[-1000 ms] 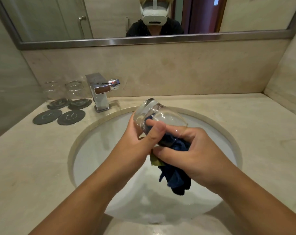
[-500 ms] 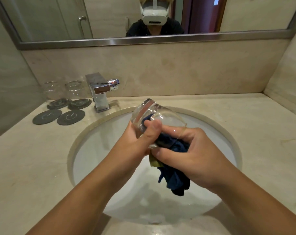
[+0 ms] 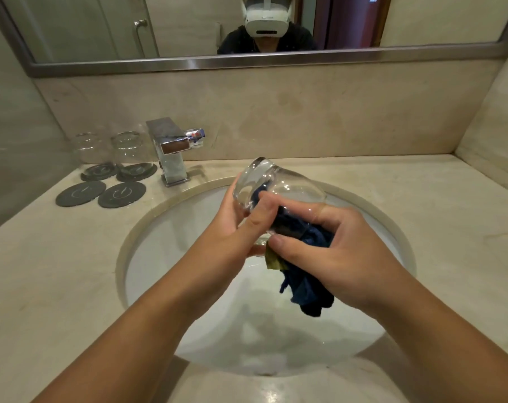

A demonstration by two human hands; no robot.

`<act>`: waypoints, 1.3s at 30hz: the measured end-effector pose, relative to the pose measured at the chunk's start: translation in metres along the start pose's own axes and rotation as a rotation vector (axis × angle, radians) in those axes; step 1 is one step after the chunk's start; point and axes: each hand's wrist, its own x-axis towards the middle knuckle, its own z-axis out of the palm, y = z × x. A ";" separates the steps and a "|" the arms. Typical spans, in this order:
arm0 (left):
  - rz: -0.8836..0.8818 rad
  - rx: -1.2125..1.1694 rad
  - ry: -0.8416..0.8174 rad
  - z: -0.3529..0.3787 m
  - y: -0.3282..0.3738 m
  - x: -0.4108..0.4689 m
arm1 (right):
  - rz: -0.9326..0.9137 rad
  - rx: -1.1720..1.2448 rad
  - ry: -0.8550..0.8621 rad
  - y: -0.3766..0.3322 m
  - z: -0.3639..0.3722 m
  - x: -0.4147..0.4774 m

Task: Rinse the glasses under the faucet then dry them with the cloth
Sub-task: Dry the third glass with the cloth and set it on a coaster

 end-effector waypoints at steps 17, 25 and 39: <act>0.033 -0.032 0.002 0.001 0.000 -0.002 | 0.007 0.050 -0.056 0.005 0.000 -0.001; 0.046 -0.079 0.052 -0.001 -0.001 -0.004 | 0.075 0.220 -0.100 0.003 0.001 -0.001; 0.062 -0.069 0.039 0.001 -0.008 0.003 | 0.159 0.301 -0.087 0.005 -0.003 0.003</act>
